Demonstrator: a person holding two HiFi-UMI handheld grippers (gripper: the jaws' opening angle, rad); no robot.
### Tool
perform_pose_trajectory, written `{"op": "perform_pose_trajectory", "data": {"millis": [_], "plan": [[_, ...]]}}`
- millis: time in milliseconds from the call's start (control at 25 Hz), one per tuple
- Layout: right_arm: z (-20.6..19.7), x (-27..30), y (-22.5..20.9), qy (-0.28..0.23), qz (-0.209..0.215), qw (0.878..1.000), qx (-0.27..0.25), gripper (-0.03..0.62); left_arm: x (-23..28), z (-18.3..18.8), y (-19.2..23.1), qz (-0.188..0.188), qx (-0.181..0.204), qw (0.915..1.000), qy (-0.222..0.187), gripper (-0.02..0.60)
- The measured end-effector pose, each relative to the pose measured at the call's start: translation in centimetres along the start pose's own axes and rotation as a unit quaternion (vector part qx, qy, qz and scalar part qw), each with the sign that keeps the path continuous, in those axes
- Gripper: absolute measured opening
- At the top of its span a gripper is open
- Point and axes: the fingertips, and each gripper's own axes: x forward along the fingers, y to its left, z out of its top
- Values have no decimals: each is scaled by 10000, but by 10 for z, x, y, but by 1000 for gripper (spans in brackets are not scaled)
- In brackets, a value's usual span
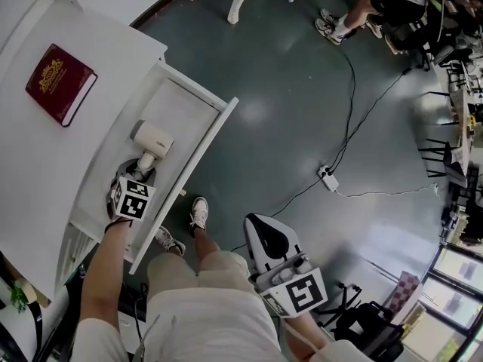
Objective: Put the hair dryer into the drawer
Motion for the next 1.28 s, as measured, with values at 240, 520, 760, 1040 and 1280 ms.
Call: {"op": "perform_pose_trajectory", "data": {"millis": [240,520,760,1040,1280], "plan": [[-3,2,1,-51,41,10000,59,11,2,-3,-1,-3,36,9999,167,202],[2,-3,-5,-128,11,9999,39,11,4,-4,-1,32,58,9995,319,202],[4,-9,-6,-180,-27,9998,19,11,3,-3,-2,96,53,9995,290,201],[2,-18,-1,-200,-78,9998,-47,11,1,-3,0,298,56,9993,219,210],[-1,-35,-1,-253,-274,9993,-35,11,-1,-8,1,248,-219,9992,217,225]]}}
